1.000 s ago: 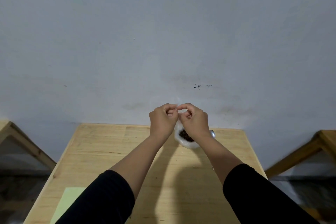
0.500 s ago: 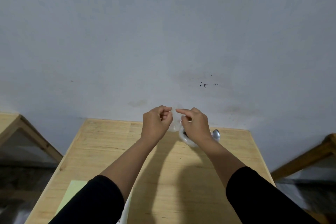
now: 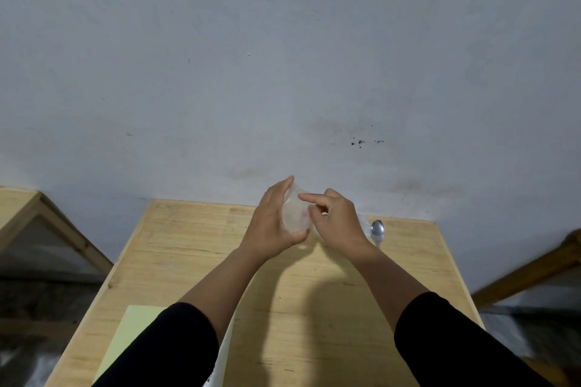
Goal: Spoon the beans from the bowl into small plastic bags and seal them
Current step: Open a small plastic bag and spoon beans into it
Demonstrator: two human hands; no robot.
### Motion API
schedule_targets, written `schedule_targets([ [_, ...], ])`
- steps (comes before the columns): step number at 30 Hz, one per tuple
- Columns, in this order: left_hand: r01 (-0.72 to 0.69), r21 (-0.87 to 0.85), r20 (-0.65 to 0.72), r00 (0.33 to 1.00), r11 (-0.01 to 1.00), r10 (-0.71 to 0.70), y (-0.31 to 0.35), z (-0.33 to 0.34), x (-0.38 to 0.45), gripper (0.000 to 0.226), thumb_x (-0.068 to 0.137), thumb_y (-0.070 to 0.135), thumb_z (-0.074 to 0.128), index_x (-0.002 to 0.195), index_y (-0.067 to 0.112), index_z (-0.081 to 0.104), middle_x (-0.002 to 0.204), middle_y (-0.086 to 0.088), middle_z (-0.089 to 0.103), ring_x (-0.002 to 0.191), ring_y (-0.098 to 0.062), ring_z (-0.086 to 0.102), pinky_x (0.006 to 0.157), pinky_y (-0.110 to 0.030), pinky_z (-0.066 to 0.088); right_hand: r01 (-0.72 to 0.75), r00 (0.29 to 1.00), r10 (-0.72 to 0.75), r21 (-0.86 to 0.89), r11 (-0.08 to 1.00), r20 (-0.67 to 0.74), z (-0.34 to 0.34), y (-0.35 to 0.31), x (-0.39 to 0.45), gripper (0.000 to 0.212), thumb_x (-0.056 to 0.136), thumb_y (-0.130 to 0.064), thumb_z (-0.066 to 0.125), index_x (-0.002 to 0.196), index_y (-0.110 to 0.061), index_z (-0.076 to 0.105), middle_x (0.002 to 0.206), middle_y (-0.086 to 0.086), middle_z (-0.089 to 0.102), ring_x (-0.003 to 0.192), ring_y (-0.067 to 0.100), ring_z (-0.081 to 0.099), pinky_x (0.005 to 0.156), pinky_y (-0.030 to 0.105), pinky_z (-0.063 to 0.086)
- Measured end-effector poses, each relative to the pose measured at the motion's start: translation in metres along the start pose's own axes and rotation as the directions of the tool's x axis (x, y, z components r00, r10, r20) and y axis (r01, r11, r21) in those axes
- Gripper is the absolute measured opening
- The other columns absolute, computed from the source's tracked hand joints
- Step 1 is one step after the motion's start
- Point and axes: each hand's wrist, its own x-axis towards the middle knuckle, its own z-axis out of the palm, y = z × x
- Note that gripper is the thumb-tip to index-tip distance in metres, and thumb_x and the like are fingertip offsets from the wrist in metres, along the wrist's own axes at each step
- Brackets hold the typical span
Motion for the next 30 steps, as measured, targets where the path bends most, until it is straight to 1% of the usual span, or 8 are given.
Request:
schedule_targets([
  [3, 0.041, -0.038, -0.031, 0.999, 0.998, -0.042, -0.001, 0.004, -0.005, 0.082, 0.068, 0.023, 0.080, 0.139, 0.016, 0.038, 0.130, 0.006, 0.047, 0.118, 0.001, 0.042, 0.094, 0.001, 0.026, -0.048, 0.999, 0.048, 0.090, 0.995, -0.006, 0.001, 0.007, -0.002, 0.030, 0.091, -0.007, 0.051, 0.107, -0.023, 0.070, 0.077, -0.003, 0.047, 0.074, 0.014, 0.056, 0.075, 0.009, 0.044],
  [6, 0.097, -0.053, -0.074, 0.992, 0.994, -0.100, -0.001, 0.011, -0.007, 0.080, 0.069, 0.028, 0.080, 0.138, 0.018, 0.040, 0.131, 0.008, 0.046, 0.117, 0.001, 0.042, 0.094, 0.000, 0.027, -0.102, 0.995, 0.100, 0.264, 0.959, 0.019, 0.000, 0.012, -0.006, 0.028, 0.091, -0.008, 0.051, 0.101, -0.025, 0.071, 0.088, 0.003, 0.055, 0.085, 0.020, 0.067, 0.088, 0.029, 0.052],
  [10, 0.164, -0.043, -0.101, 0.981, 0.986, -0.168, -0.004, 0.019, -0.006, 0.084, 0.069, 0.032, 0.080, 0.139, 0.017, 0.038, 0.135, 0.005, 0.045, 0.124, -0.006, 0.041, 0.100, -0.017, 0.032, -0.149, 0.987, 0.160, 0.375, 0.915, 0.003, -0.005, 0.023, -0.008, 0.022, 0.090, -0.008, 0.053, 0.097, -0.019, 0.071, 0.099, 0.006, 0.065, 0.088, 0.017, 0.068, 0.083, 0.022, 0.052],
  [13, 0.213, -0.015, -0.098, 0.972, 0.977, -0.214, -0.005, 0.027, -0.008, 0.088, 0.069, 0.034, 0.079, 0.142, 0.015, 0.034, 0.140, 0.003, 0.041, 0.128, -0.010, 0.038, 0.103, -0.020, 0.030, -0.192, 0.953, 0.242, 0.251, 0.949, -0.185, -0.009, 0.051, -0.014, 0.017, 0.088, -0.009, 0.058, 0.097, -0.014, 0.072, 0.093, 0.002, 0.068, 0.084, 0.015, 0.065, 0.083, 0.025, 0.052],
  [16, 0.245, 0.018, -0.080, 0.967, 0.969, -0.243, -0.008, 0.040, -0.013, 0.092, 0.069, 0.034, 0.079, 0.144, 0.013, 0.030, 0.143, 0.000, 0.039, 0.132, -0.013, 0.035, 0.104, -0.017, 0.025, -0.360, 0.871, 0.360, 0.063, 0.931, -0.335, -0.020, 0.098, -0.031, 0.020, 0.087, -0.008, 0.057, 0.101, -0.008, 0.072, 0.091, 0.010, 0.067, 0.079, 0.020, 0.059, 0.070, 0.013, 0.041],
  [18, 0.285, 0.035, -0.078, 0.956, 0.958, -0.282, -0.009, 0.051, -0.018, 0.094, 0.069, 0.033, 0.080, 0.144, 0.012, 0.029, 0.143, -0.003, 0.039, 0.133, -0.015, 0.035, 0.105, -0.018, 0.024, -0.497, 0.825, 0.453, -0.051, 0.866, -0.337, -0.027, 0.136, -0.043, 0.023, 0.087, -0.012, 0.056, 0.104, -0.011, 0.071, 0.097, 0.012, 0.068, 0.090, 0.027, 0.061, 0.071, 0.021, 0.035],
  [21, 0.336, 0.048, -0.095, 0.939, 0.941, -0.331, -0.006, 0.069, -0.021, 0.093, 0.069, 0.034, 0.079, 0.144, 0.010, 0.029, 0.142, -0.005, 0.040, 0.133, -0.017, 0.035, 0.108, -0.022, 0.025, -0.589, 0.777, 0.539, -0.071, 0.805, -0.324, -0.032, 0.178, -0.052, 0.024, 0.086, -0.018, 0.059, 0.106, -0.013, 0.070, 0.103, 0.012, 0.067, 0.100, 0.028, 0.060, 0.083, 0.027, 0.037],
  [30, 0.400, 0.098, -0.149, 0.911, 0.911, -0.384, 0.001, 0.095, -0.017, 0.093, 0.070, 0.038, 0.078, 0.145, 0.012, 0.029, 0.142, -0.005, 0.041, 0.133, -0.017, 0.034, 0.106, -0.021, 0.024, -0.446, 0.882, 0.414, -0.111, 0.888, -0.226, -0.018, 0.202, -0.050, 0.029, 0.082, -0.004, 0.062, 0.109, -0.008, 0.069, 0.099, 0.019, 0.062, 0.093, 0.032, 0.058, 0.081, 0.025, 0.035],
])
